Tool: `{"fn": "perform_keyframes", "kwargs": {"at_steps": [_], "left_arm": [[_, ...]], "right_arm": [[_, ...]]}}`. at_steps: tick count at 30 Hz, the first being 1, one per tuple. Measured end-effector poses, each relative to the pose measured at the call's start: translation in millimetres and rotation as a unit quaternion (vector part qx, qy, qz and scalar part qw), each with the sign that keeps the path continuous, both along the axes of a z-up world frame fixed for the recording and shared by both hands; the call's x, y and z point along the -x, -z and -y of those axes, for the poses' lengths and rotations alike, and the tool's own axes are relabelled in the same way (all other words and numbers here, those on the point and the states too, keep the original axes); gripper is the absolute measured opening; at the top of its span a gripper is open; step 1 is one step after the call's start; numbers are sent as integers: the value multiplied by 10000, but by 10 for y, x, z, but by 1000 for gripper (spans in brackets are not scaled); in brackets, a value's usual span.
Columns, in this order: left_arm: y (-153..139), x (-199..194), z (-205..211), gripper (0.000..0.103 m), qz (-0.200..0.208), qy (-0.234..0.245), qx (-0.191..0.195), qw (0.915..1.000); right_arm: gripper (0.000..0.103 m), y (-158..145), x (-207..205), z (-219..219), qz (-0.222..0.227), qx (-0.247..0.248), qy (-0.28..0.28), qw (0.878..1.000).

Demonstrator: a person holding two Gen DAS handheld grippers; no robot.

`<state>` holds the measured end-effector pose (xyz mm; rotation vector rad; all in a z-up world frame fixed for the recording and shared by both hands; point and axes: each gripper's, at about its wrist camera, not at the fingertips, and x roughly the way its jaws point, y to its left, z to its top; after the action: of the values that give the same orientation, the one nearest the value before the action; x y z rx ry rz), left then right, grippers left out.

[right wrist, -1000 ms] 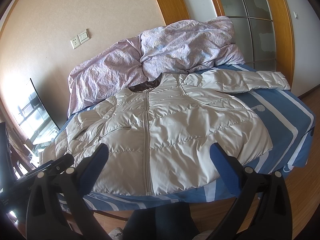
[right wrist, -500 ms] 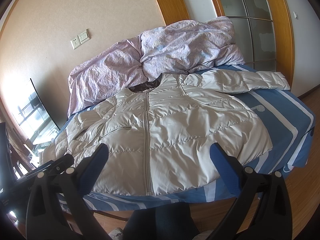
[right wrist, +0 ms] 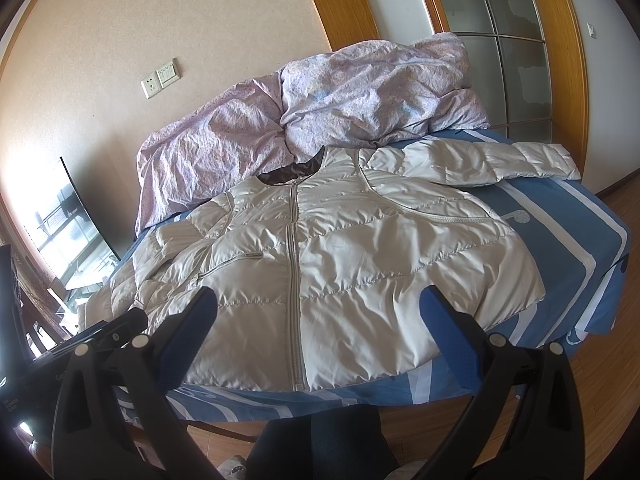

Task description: Fold large clothes

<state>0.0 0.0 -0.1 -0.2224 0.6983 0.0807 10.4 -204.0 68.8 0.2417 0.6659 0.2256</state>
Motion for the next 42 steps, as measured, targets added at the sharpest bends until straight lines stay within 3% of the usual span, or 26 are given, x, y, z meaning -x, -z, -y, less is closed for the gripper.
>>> {"fn": "perform_keyframes", "kwargs": {"at_steps": [25,36,42], "left_arm": [[7,-17,-18,102,-47,-48,15,10000],[74,-393,-255,102,-253,-90,116,9996],[25,-693,-343,102,-312,81,49,9995]], "right_arm": [[101,22,-16,12,-22,15,27,10000],[101,127,-676,585,-295,-617,537,9962],[101,243,-1186,1084,-584,-1084,1017,9872]]}}
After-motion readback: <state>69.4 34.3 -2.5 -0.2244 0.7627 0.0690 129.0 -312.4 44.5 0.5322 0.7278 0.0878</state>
